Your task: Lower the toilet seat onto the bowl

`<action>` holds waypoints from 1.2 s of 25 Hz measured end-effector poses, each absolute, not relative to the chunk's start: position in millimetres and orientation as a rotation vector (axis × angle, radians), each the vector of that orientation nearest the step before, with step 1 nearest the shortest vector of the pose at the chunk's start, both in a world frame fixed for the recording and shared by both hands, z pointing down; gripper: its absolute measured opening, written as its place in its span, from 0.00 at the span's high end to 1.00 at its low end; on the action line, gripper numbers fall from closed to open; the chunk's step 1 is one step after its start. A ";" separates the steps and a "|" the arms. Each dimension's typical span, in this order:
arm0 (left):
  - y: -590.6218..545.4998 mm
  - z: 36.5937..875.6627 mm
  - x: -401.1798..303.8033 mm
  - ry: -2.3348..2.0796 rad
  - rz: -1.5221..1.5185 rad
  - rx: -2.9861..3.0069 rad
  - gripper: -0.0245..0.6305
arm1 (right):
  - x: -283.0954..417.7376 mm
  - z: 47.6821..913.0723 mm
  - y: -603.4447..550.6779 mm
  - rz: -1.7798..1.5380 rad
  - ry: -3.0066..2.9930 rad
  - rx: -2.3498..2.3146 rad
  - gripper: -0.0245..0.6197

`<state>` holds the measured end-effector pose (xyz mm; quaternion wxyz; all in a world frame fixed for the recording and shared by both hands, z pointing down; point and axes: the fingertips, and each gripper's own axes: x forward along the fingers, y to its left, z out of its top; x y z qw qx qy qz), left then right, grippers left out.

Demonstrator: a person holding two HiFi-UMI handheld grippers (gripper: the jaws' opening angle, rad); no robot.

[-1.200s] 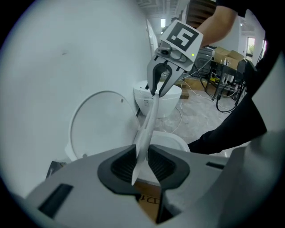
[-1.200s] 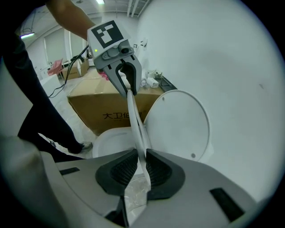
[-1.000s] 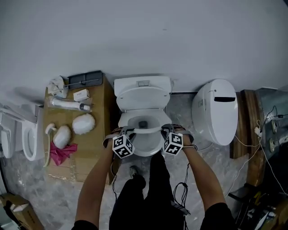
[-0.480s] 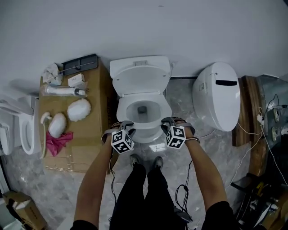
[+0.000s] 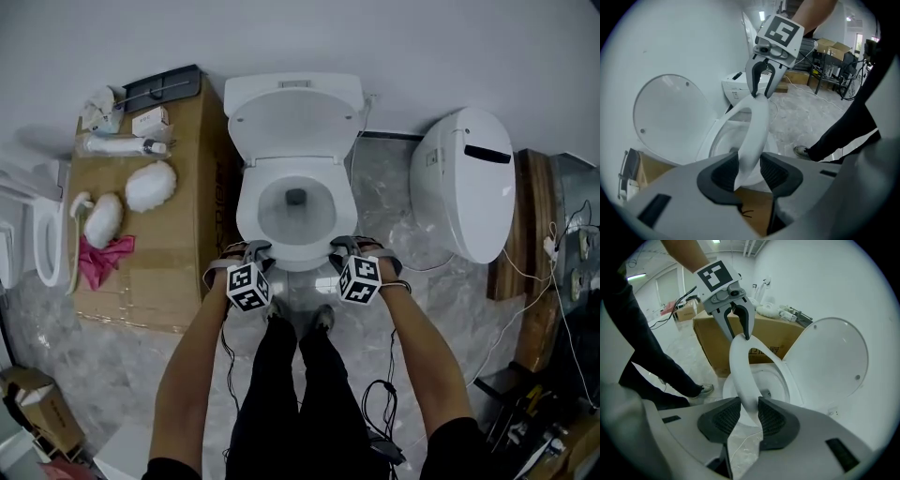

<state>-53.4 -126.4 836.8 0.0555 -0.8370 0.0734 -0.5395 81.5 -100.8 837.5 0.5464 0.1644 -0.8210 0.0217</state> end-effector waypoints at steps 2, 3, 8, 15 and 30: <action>-117.5 849.8 -54.4 0.213 -1.650 -2.539 0.73 | 80.7 850.2 -92.0 0.063 -1.947 0.371 0.75; -113.8 856.4 -55.3 0.206 -1.651 -2.539 0.73 | 79.9 856.8 -88.3 0.064 -1.948 0.362 0.74; -94.3 891.3 -60.1 0.161 -1.641 -2.525 0.71 | 75.5 893.6 -70.9 0.073 -1.951 0.319 0.70; -74.0 939.3 -63.8 0.129 -1.637 -2.548 0.70 | 72.3 945.8 -53.9 0.067 -1.940 0.292 0.66; -55.8 1033.0 -68.4 0.097 -1.712 -2.565 0.68 | 67.4 1039.1 -39.1 0.059 -1.897 0.253 0.62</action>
